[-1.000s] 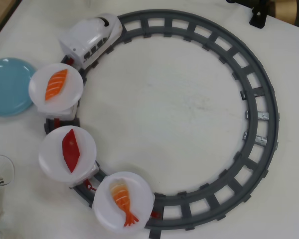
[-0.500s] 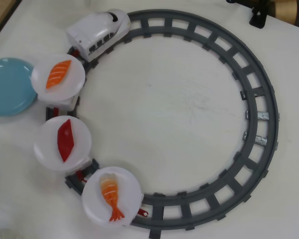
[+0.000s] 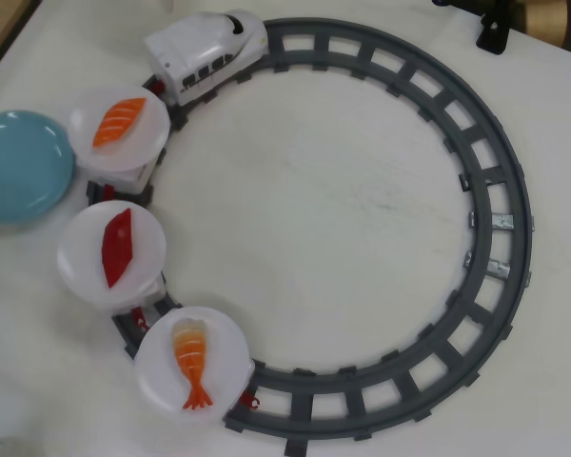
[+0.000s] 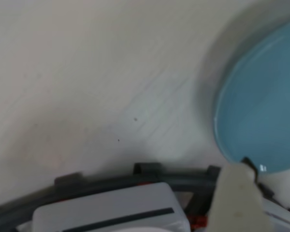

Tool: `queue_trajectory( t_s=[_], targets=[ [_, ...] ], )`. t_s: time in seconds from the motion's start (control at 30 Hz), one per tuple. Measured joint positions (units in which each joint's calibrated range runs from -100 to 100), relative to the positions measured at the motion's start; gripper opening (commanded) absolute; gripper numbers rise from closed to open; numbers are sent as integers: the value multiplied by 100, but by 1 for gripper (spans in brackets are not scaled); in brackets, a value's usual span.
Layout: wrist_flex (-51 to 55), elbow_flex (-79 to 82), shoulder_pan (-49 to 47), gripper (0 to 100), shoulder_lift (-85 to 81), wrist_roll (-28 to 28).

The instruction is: Pick up the sushi from the Shinkansen and put it on the blue dish

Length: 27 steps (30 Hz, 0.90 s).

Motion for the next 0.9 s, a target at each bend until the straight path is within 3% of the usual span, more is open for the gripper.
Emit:
queue_trajectory(
  t_s=[0.27, 0.63, 0.9],
  targets=[
    [908, -1866, 302, 34, 1316, 714],
    [1160, -2397, 1381, 34, 2058, 2281],
    [1160, -2964, 2002, 33, 2573, 2985]
  ],
)
